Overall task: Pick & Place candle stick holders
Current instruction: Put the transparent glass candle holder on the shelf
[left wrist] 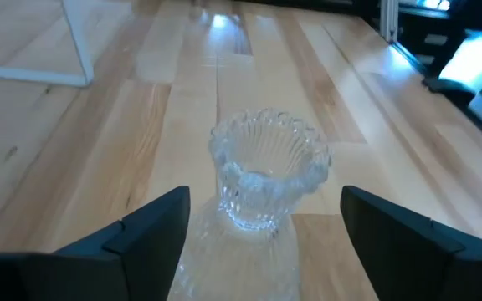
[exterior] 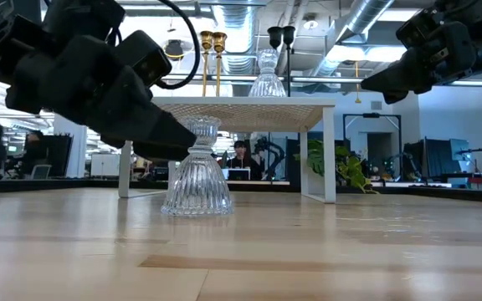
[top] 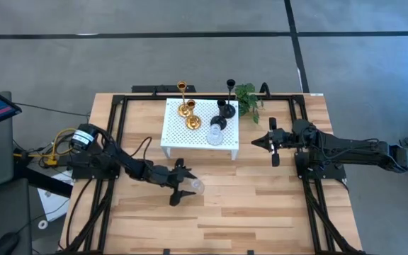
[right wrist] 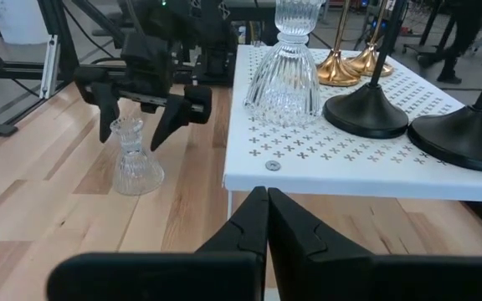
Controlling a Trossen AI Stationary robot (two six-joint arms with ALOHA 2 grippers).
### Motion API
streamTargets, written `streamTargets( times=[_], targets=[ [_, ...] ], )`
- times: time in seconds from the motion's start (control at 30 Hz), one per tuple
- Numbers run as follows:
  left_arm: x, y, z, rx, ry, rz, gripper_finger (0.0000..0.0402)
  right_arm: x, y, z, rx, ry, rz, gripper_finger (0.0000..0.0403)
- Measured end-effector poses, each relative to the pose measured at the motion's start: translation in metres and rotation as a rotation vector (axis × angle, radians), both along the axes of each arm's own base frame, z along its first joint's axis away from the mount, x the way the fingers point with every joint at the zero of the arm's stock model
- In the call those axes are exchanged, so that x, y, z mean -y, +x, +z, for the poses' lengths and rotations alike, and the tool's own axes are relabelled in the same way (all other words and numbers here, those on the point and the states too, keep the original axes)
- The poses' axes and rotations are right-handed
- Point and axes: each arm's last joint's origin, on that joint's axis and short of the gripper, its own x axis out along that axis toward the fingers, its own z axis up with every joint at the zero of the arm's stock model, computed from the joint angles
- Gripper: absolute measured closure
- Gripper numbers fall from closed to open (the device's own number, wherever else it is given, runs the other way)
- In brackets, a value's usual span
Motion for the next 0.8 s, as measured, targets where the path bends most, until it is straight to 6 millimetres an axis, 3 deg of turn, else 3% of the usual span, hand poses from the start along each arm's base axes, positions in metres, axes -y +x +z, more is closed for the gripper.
streamTargets(
  times=[0.43,0.8],
  targets=[
    [-0.0018,0.0017,0.0056,0.055,-0.014,-0.014,0.0053,0.0000,0.0000,0.0000,0.000,0.000,0.000,0.0403],
    [-0.0023,0.0018,0.0058,0.058,-0.012,0.005,0.0050,0.0000,0.0000,0.0000,0.000,0.000,0.000,0.0403]
  ],
)
